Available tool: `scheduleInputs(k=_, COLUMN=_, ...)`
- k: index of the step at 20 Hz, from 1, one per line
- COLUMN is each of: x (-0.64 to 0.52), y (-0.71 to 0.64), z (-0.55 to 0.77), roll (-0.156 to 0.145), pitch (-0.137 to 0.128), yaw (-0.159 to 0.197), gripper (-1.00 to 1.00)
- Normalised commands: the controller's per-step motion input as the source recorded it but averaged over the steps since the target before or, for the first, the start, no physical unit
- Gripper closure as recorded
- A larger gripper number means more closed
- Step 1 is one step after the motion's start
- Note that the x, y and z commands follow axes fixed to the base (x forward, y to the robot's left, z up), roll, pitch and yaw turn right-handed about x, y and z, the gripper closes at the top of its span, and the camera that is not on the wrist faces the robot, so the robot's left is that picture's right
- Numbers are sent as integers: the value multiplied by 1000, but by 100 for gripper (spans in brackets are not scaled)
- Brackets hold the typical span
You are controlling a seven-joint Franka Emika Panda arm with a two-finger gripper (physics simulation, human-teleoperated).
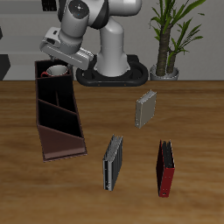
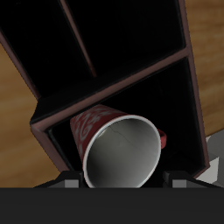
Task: Place the red mug into the right desk caddy's right compartment
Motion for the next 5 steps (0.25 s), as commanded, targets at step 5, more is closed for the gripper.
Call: scheduleInputs(k=5, x=24, y=36, z=30, roll=8, pitch=-2, yaw=-4, gripper=-100)
